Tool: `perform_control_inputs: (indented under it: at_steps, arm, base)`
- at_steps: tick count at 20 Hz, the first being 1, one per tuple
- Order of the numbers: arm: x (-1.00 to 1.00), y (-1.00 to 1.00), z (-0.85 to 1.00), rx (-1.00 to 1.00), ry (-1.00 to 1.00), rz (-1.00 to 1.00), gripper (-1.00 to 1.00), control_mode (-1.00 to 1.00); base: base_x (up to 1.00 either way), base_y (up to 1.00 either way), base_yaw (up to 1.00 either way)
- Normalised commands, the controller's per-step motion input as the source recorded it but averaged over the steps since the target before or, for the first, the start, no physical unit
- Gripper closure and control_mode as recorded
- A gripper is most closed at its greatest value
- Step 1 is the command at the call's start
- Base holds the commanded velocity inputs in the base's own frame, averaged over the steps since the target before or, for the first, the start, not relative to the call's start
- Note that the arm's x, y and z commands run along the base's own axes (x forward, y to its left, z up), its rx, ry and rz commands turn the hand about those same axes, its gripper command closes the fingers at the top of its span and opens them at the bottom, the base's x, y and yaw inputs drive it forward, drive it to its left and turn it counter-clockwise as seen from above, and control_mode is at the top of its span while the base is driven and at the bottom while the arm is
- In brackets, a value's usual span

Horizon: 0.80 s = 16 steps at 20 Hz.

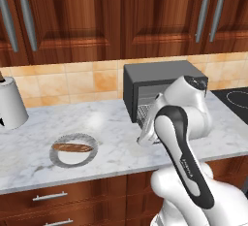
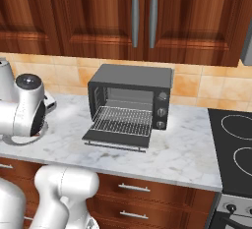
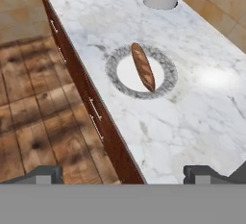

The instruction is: Pull the toaster oven rack outwards. Pick up the baguette from the plate and place it on the toaster oven rack. Close the toaster oven door fully and set the temperature to the lowest setting.

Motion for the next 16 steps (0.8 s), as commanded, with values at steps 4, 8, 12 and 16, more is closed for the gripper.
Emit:
perform_control_inputs:
  at_steps: [4,8,12,16]
  arm:
    - [0.0,0.59,0.0,-0.05,0.0,0.0,-1.0,-1.0]
    - [0.0,0.42,0.0,-0.07,0.0,0.0,-1.0,-1.0]
    - [0.03,0.42,-0.03,-0.09,0.05,-0.01,-1.0,-1.0]
    - [0.09,0.34,-0.08,-0.08,0.05,0.0,-1.0,-1.0]
  base:
    - [0.0,0.0,0.0]
    - [0.0,0.0,0.0]
    - [0.0,0.0,0.0]
    - [0.0,0.0,0.0]
